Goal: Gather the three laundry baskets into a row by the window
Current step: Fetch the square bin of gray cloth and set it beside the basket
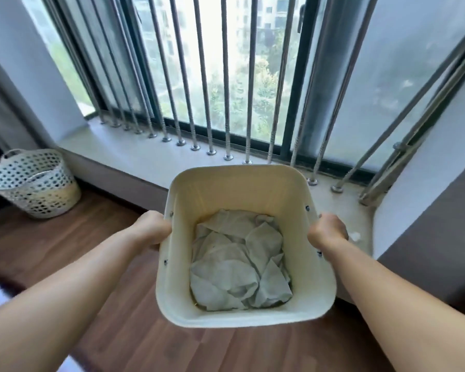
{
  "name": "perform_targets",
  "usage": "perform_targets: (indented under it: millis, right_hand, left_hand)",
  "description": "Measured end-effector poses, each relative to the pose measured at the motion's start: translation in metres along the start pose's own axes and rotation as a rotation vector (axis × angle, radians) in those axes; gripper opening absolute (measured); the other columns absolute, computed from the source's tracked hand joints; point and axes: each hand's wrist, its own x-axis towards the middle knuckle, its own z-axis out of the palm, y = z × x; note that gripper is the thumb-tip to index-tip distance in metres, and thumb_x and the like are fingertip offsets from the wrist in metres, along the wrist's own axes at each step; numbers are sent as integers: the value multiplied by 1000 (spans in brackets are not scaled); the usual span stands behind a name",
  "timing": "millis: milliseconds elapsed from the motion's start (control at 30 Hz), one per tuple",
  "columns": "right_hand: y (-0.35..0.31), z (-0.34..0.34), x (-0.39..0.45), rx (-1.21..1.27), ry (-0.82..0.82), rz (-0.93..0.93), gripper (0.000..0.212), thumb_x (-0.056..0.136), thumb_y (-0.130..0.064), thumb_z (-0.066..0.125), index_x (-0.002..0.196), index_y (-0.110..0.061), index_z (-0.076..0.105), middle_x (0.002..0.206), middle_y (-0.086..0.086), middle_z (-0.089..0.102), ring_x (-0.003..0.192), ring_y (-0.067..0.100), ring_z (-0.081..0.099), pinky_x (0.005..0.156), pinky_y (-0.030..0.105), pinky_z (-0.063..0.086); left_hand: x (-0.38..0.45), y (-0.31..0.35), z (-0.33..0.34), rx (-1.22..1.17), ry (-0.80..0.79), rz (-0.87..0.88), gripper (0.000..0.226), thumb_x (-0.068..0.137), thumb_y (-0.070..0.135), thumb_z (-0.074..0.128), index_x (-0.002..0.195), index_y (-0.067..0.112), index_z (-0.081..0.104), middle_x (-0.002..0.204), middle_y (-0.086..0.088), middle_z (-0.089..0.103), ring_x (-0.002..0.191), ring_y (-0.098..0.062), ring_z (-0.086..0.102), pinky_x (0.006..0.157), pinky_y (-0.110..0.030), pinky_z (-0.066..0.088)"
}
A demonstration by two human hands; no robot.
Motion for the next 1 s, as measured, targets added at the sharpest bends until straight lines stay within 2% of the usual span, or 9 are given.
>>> perform_targets:
  millis: [100, 333, 433, 567, 733, 800, 867, 933, 1000]
  right_hand:
    - [-43, 20, 12, -22, -37, -92, 31, 79, 1, 51, 109, -4, 57, 106, 17, 62, 96, 35, 59, 71, 36, 49]
    - [-167, 88, 41, -66, -157, -241, 29, 79, 2, 49, 105, -5, 58, 98, 15, 62, 90, 33, 60, 77, 41, 55]
    - [-227, 120, 56, -80, -204, -282, 26, 78, 2, 46, 101, -4, 56, 81, 10, 54, 79, 32, 58, 68, 38, 54]
    - [-304, 156, 67, -119, -232, -360, 24, 79, 1, 43, 98, -4, 56, 86, 14, 57, 80, 33, 59, 70, 41, 55]
    - [-406, 216, 75, -152, -258, -494, 24, 80, 1, 43, 98, -5, 58, 98, 18, 61, 89, 36, 61, 79, 46, 56]
    - [-443, 245, 82, -167, -285, -527, 24, 79, 1, 43, 97, -5, 58, 97, 18, 62, 89, 37, 61, 79, 45, 56]
    - [-477, 274, 91, -170, -319, -537, 26, 77, 2, 42, 95, -6, 59, 95, 18, 62, 87, 37, 62, 78, 44, 56]
    - [-510, 303, 101, -183, -357, -559, 27, 76, 3, 42, 94, -5, 60, 91, 17, 62, 84, 36, 62, 76, 41, 56]
    - [-548, 334, 111, -204, -401, -585, 28, 75, 5, 41, 94, -3, 61, 86, 17, 62, 82, 36, 63, 74, 40, 56]
  left_hand:
    - [8, -23, -17, -45, 83, -94, 22, 83, 20, 52, 78, 5, 69, 77, -8, 67, 66, -21, 64, 53, -23, 49]
    - [68, -78, -80, -93, 164, -311, 22, 82, 12, 49, 89, 0, 67, 88, -17, 72, 79, -33, 71, 73, -41, 60]
    - [104, -99, -115, -123, 194, -335, 21, 80, 10, 46, 80, 1, 65, 72, -14, 66, 57, -28, 61, 55, -29, 48]
    - [135, -123, -151, -209, 254, -414, 25, 83, 6, 42, 91, -1, 65, 61, -10, 58, 33, -20, 47, 45, -20, 34]
    - [184, -163, -197, -384, 406, -525, 24, 88, 8, 42, 103, -2, 58, 74, -13, 59, 47, -20, 43, 43, -18, 32]
    - [208, -181, -214, -426, 437, -557, 31, 88, 8, 43, 110, -5, 60, 97, -23, 67, 56, -24, 48, 47, -20, 36]
    - [232, -196, -228, -461, 459, -593, 36, 88, 8, 43, 117, -4, 60, 117, -27, 64, 81, -34, 62, 61, -27, 47]
    - [257, -207, -245, -486, 489, -642, 36, 89, 8, 44, 118, -2, 62, 119, -25, 64, 108, -40, 62, 73, -32, 50]
    - [282, -219, -261, -531, 524, -680, 34, 88, 7, 45, 116, -2, 64, 110, -22, 67, 101, -35, 65, 61, -27, 47]
